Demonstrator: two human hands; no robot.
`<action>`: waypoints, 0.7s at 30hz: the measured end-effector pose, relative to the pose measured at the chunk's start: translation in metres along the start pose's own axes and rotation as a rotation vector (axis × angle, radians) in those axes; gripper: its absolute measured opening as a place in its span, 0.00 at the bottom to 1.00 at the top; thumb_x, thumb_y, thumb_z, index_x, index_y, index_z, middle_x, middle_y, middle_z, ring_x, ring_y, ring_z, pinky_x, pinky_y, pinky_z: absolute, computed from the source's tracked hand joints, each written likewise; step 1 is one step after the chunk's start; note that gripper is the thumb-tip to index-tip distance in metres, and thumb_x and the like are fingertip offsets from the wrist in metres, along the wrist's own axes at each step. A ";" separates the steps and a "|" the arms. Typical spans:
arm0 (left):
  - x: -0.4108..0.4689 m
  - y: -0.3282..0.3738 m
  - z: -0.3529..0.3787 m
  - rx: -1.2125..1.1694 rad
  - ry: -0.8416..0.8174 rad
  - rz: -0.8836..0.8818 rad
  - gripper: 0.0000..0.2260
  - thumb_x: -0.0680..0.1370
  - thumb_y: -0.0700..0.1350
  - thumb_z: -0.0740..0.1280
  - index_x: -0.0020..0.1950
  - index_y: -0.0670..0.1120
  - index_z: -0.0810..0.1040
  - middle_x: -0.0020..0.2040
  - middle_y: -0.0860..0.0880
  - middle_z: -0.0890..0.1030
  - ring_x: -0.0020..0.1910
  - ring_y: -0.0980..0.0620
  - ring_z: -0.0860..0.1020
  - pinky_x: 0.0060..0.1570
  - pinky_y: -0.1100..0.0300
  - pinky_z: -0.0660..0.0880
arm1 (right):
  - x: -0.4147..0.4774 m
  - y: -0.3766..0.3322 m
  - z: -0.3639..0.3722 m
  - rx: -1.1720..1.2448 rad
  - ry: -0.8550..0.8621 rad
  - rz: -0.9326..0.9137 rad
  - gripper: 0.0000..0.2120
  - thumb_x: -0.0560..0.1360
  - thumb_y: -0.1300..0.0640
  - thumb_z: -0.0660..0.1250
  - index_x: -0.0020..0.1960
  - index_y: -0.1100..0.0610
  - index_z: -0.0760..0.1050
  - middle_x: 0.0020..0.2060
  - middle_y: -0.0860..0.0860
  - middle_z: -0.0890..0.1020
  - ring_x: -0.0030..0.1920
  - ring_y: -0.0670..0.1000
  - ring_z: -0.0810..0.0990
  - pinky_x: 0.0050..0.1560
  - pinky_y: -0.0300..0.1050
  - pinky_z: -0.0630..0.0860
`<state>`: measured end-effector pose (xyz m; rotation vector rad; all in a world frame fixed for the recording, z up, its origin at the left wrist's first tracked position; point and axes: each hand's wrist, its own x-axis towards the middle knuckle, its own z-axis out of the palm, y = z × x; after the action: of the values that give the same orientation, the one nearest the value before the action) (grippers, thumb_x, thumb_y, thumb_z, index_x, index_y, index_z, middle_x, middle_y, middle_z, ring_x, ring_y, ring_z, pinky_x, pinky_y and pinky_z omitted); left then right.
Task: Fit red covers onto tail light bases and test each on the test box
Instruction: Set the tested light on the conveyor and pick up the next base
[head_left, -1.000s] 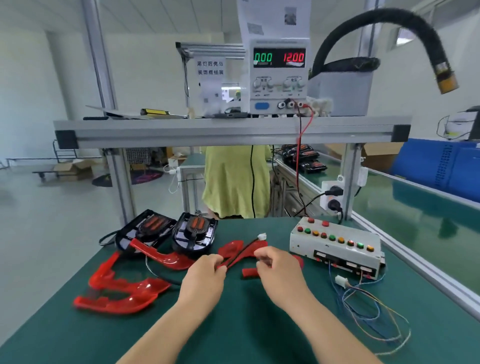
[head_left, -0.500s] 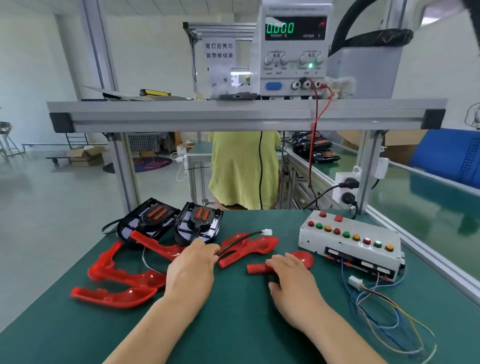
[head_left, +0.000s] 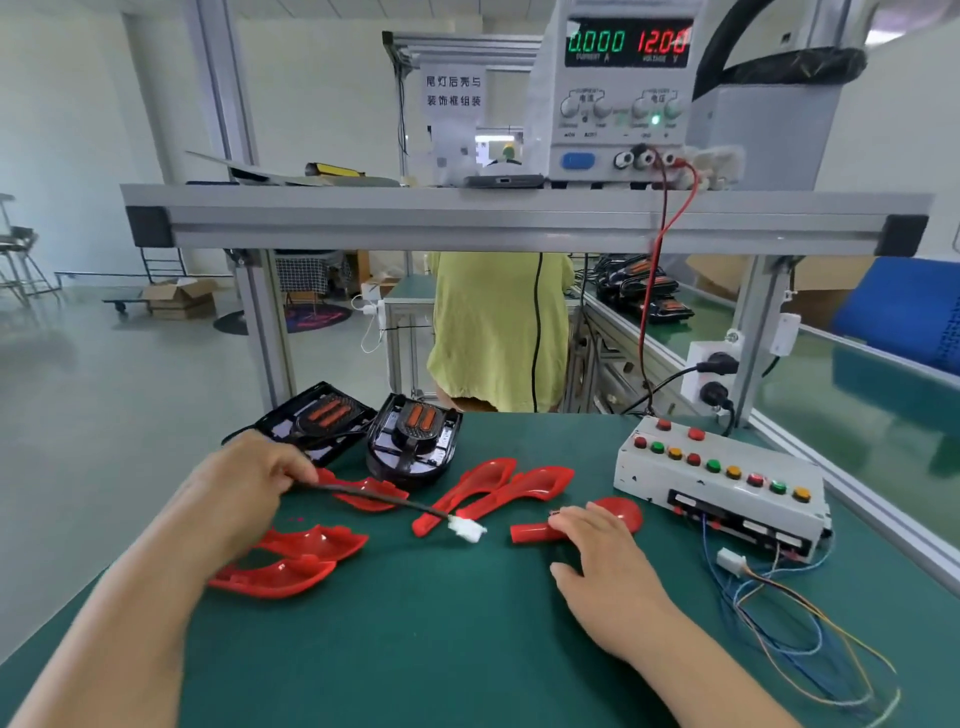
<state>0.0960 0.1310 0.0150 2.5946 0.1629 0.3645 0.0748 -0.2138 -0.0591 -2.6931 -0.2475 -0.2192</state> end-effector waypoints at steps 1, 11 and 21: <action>0.002 -0.006 -0.002 0.040 -0.007 -0.055 0.24 0.76 0.32 0.65 0.30 0.60 0.79 0.46 0.43 0.82 0.44 0.43 0.80 0.48 0.52 0.76 | 0.000 -0.001 0.000 0.005 0.002 -0.012 0.24 0.82 0.53 0.59 0.77 0.48 0.60 0.76 0.42 0.60 0.79 0.46 0.50 0.75 0.39 0.47; -0.012 0.052 0.039 0.132 0.150 0.051 0.07 0.79 0.41 0.63 0.46 0.45 0.81 0.43 0.49 0.78 0.45 0.45 0.76 0.44 0.52 0.75 | -0.003 -0.012 0.006 0.017 0.002 -0.103 0.24 0.81 0.53 0.61 0.76 0.48 0.62 0.75 0.43 0.62 0.77 0.46 0.52 0.71 0.31 0.42; 0.030 0.070 0.073 0.380 -0.109 0.057 0.20 0.77 0.34 0.62 0.67 0.49 0.76 0.67 0.48 0.71 0.67 0.46 0.69 0.59 0.53 0.71 | -0.004 -0.014 0.003 0.040 0.071 -0.157 0.22 0.80 0.52 0.63 0.74 0.50 0.67 0.75 0.45 0.63 0.77 0.47 0.53 0.72 0.33 0.45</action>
<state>0.1486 0.0415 -0.0032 2.9915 0.1299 0.2287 0.0686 -0.2002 -0.0568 -2.6217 -0.4373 -0.3526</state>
